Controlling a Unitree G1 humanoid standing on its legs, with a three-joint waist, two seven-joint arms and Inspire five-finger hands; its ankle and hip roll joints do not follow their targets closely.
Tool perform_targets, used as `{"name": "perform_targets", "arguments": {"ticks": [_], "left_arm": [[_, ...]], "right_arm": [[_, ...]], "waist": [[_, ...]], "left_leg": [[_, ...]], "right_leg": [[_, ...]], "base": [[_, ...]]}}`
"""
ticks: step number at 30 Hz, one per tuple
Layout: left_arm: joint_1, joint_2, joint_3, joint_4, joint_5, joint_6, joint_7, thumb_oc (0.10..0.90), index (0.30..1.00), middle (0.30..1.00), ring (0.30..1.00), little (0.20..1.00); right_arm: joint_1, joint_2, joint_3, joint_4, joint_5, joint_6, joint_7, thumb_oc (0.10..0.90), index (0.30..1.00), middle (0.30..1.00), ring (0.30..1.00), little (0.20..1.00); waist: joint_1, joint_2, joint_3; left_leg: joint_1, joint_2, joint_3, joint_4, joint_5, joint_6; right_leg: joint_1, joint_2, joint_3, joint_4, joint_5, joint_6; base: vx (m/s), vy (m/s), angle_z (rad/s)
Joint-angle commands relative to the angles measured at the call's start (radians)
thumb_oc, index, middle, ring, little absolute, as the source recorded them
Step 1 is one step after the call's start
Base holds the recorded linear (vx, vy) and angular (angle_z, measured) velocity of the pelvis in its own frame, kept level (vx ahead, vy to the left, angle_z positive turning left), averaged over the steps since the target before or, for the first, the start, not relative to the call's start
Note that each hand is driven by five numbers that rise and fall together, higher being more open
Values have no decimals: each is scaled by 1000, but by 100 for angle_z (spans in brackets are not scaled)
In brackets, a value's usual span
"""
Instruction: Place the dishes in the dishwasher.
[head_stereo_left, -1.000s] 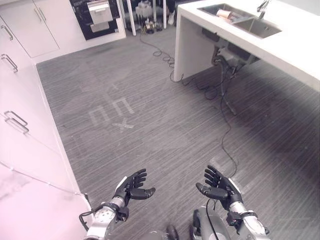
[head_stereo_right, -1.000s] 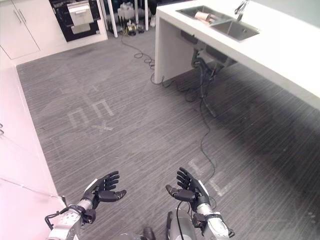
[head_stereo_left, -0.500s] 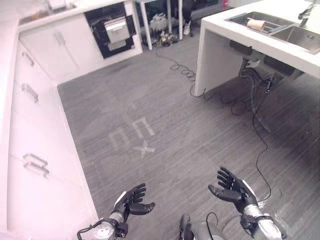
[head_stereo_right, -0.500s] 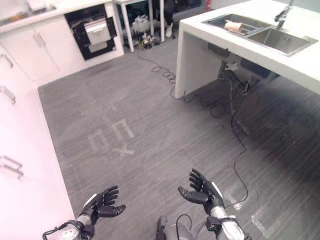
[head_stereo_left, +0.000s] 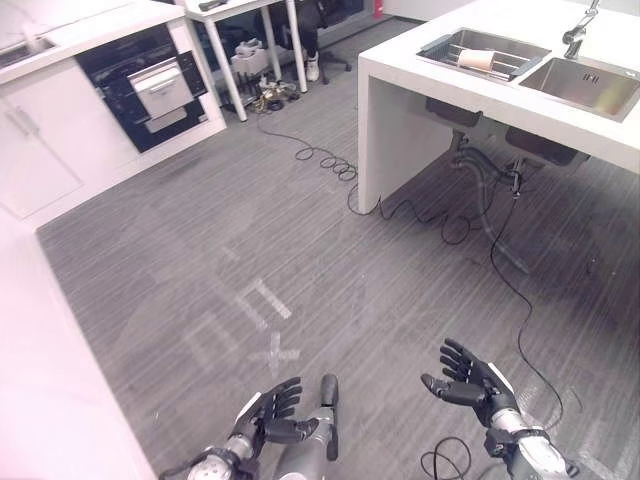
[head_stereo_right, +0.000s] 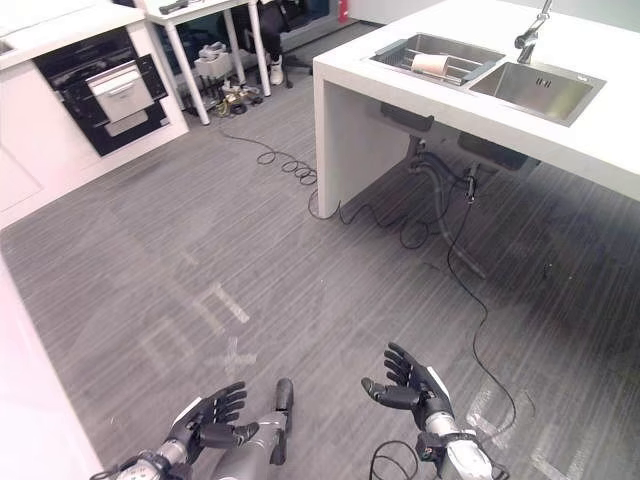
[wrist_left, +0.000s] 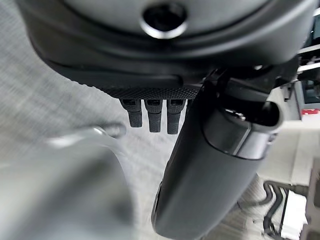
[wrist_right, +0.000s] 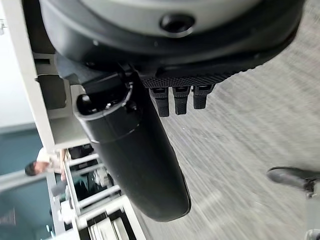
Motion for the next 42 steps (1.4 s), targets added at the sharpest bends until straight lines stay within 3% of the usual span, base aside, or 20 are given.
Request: {"name": "perform_targets", "arguments": {"ticks": [1,2,4,7,10,13,14,17,22,24,25,26,28,31,32,34,36,38,40,42], "left_arm": [[-84,33,-5,-99,12,-86,-11,800,900,900,900,900],[-92,38,-10,-90,20,-85,-10,800,900,900,900,900],[-112,53,-24,-67,17,-86,5,800,900,900,900,900],[-134,57,-32,-34,3,-90,39,800,900,900,900,900],[-149,56,-28,-32,-8,-87,45,800,900,900,900,900],[-174,55,-28,-28,4,-69,46,800,900,900,900,900],[-176,54,-29,-26,6,-71,45,800,900,900,900,900],[-172,35,-46,-7,26,-93,50,800,900,900,900,900],[-146,26,-49,-24,54,-92,81,800,900,900,900,900],[-143,24,-46,-28,37,-81,94,800,900,900,900,900],[-137,22,-40,-39,27,-73,97,800,900,900,900,900],[-133,23,-39,-60,17,-61,102,800,900,900,900,900],[-131,26,-35,-67,7,-55,73,800,900,900,900,900],[-145,24,-45,-71,24,-46,42,800,900,900,900,900],[-152,16,-55,-61,30,-52,47,800,900,900,900,900],[-154,10,-62,-49,30,-57,63,800,900,900,900,900],[-161,11,-68,-45,37,-55,67,800,900,900,900,900],[-149,14,-64,-55,47,-64,65,800,900,900,900,900],[-116,27,-47,-72,36,-74,53,800,900,900,900,900],[-108,30,-42,-73,42,-77,46,800,900,900,900,900]], "right_arm": [[-115,3,-20,-82,15,-78,1,800,900,900,900,900],[-114,11,-18,-84,1,-76,7,800,900,900,900,900],[-111,29,6,-104,-58,-83,11,800,900,900,900,900],[-115,33,44,-112,-54,-65,9,800,900,900,900,900],[-109,30,47,-118,-55,-57,14,800,900,900,900,900],[-90,23,30,-124,-34,-66,25,800,900,900,900,900],[-90,23,28,-123,-33,-68,27,800,900,900,900,900],[-84,20,6,-115,-30,-78,46,800,900,900,900,900],[-77,17,10,-147,-42,-51,55,800,900,900,900,900],[-83,11,18,-154,-54,-40,50,800,900,900,900,900],[-91,-1,28,-155,-56,-37,58,800,900,900,900,900],[-97,-18,31,-161,-61,-35,74,800,900,900,900,900],[-96,-42,20,-144,-70,-43,65,800,900,900,900,900],[-98,-52,9,-123,-52,-53,49,800,900,900,900,900],[-102,-50,6,-104,-48,-60,47,800,900,900,900,900],[-107,-43,1,-74,-46,-70,54,800,900,900,900,900],[-109,-36,7,-51,-43,-81,42,800,900,900,900,900],[-106,-30,13,-49,-37,-83,34,800,900,900,900,900],[-95,-23,19,-46,-37,-88,33,800,900,900,900,900],[-90,-20,18,-47,-32,-88,37,800,900,900,900,900]], "waist": [[7,21,-18],[-6,26,-22],[-28,49,-23],[-46,77,-20],[-80,82,-1],[-119,62,15],[-122,60,19],[-138,36,32],[-145,31,16],[-148,37,8],[-146,43,3],[-135,32,5],[-122,10,13],[-108,1,20],[-97,3,24],[-91,2,23],[-79,16,26],[-63,35,27],[-33,52,19],[-27,54,16]], "left_leg": [[71,-31,-3,3,-51,51],[108,-39,5,3,-81,75],[161,-49,1,3,-123,116],[203,-33,7,3,-154,126],[261,-25,10,3,-187,118],[327,-39,-24,3,-263,105],[324,-39,-20,3,-254,107],[401,-65,-32,3,-323,94],[456,-45,2,3,-336,73],[483,-29,7,3,-304,57],[530,-3,17,3,-168,17],[519,16,18,93,-8,-30],[372,73,41,371,51,-48],[264,84,52,417,27,-19],[253,46,57,328,-10,8],[278,28,88,190,-29,21],[257,11,79,3,-40,12],[185,37,49,3,-69,-4],[85,87,23,3,-36,-32],[62,103,29,3,-23,-36]], "right_leg": [[-104,121,-133,-5,301,25],[-99,111,-152,31,399,60],[-233,106,-165,319,495,113],[-363,90,-222,431,505,100],[-438,51,-308,309,418,63],[-505,-8,-327,42,480,71],[-508,-12,-339,23,504,61],[-592,-76,-305,-5,509,85],[-547,-65,-320,-5,462,68],[-531,-46,-321,-5,439,48],[-502,-12,-320,-5,391,9],[-457,10,-316,-5,338,-33],[-395,19,-313,-5,284,-82],[-347,18,-300,-5,260,-92],[-327,25,-277,-5,253,-81],[-312,33,-259,-5,242,-68],[-290,57,-254,-5,226,-48],[-268,82,-250,-5,206,-38],[-232,106,-232,-5,165,-27],[-217,108,-229,-5,150,-23]], "base": [[269,147,-62],[297,194,-54],[298,213,-37],[206,111,-31],[217,-40,-64],[329,-190,1],[345,-180,-48],[370,-279,-29],[295,-241,-13],[349,-297,-32],[521,-536,-42],[513,-588,-45],[347,-482,-70],[201,-192,-37],[279,-60,-2],[297,-37,-26],[306,-4,-41],[226,14,-10],[304,20,-42],[252,27,-56]]}}
